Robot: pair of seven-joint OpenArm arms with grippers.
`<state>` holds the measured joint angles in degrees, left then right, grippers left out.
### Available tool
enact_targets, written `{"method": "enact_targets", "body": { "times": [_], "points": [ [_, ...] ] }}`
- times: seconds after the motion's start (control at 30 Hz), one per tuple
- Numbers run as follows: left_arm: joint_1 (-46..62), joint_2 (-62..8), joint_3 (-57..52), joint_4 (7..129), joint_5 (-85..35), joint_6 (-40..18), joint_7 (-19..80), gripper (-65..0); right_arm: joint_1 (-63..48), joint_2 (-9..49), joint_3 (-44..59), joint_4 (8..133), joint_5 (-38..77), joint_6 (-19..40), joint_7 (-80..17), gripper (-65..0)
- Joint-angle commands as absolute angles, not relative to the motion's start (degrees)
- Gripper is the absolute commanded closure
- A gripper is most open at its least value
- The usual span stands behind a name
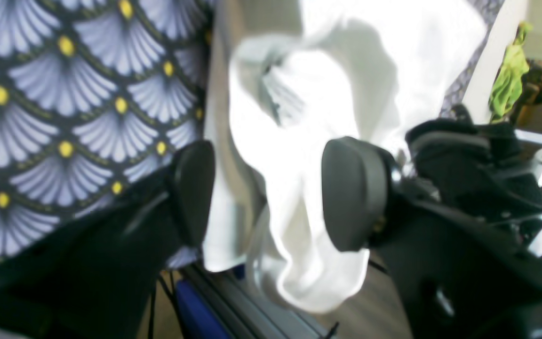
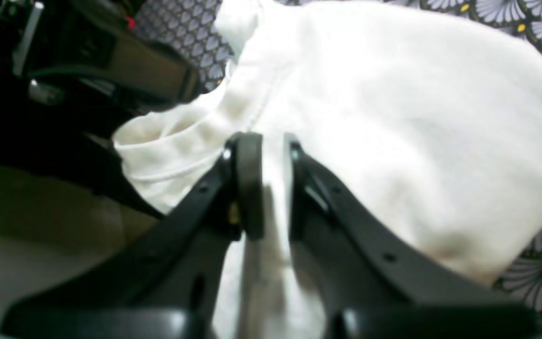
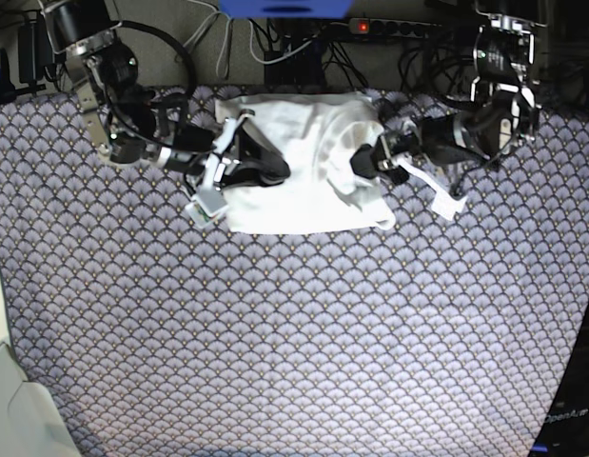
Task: Fold the T-shirt properly
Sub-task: 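Grasp opposite edges of the folded shirt with both grippers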
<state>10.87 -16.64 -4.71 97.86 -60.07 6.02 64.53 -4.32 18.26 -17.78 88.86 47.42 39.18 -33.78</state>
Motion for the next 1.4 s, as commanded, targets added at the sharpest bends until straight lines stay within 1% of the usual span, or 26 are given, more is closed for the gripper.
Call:
{"method": "enact_targets", "body": {
  "times": [0.0, 0.2, 0.5, 0.57, 0.73, 0.87, 0.93, 0.97, 1.03, 1.13, 1.2, 1.37],
  "points": [
    [9.4, -17.1, -4.1, 98.2, -61.2, 5.7, 64.2, -38.2, -3.4, 18.6, -17.5, 89.6, 48.6, 40.0, -32.8, -6.5],
    [6.8, -16.9, -1.2, 92.1, -61.2, 5.7, 64.2, -38.2, -3.1, 18.6, -17.5, 89.6, 48.6, 40.0, -32.8, -6.5],
    [4.4, -14.0, -1.0, 87.1, -60.6, 5.7, 64.2, -38.3, -3.1, 19.4, -17.5, 89.6, 48.6, 40.0, -32.8, -6.5],
    [4.3, -13.5, -1.0, 86.6, -57.6, 5.7, 64.2, -38.4, -3.1, 19.4, -17.5, 89.6, 48.6, 40.0, -32.8, -6.5],
    [3.4, -9.6, -0.2, 86.3, -48.7, 5.4, 64.6, -38.4, -3.1, 19.4, -17.5, 89.6, 48.6, 40.0, -32.8, -6.5],
    [3.4, -9.1, 2.2, 86.3, -47.3, 5.3, 64.2, -37.7, -3.1, 19.4, -17.5, 89.1, 48.6, 40.0, -32.8, -6.5],
    [3.4, -9.1, 2.1, 86.3, -47.2, 5.3, 64.2, -33.5, -3.1, 19.4, -17.5, 88.0, 48.6, 40.0, -32.8, -6.5],
    [3.4, -9.1, 2.1, 86.3, -47.1, 5.3, 64.2, -29.9, -3.1, 19.4, -17.5, 87.4, 48.6, 40.0, -32.8, -6.5],
    [3.3, -9.1, 2.1, 86.2, -47.1, 5.3, 64.2, -19.6, -3.0, 19.4, -17.5, 86.5, 48.6, 40.0, -32.7, -6.5],
    [3.3, -9.1, 2.1, 86.2, -47.0, 5.3, 64.1, -8.4, -3.0, 19.4, -17.5, 86.2, 48.6, 40.0, -32.5, -6.5],
    [3.3, -9.1, 2.1, 85.1, -47.0, 5.3, 64.1, -5.5, -3.0, 19.4, -17.5, 86.2, 48.6, 40.0, -32.6, -6.5],
    [1.5, -9.1, 2.2, 79.2, -47.0, 5.1, 64.1, -4.9, -3.0, 19.5, -17.5, 86.2, 48.6, 40.0, -32.7, -6.5]
  ]
}}
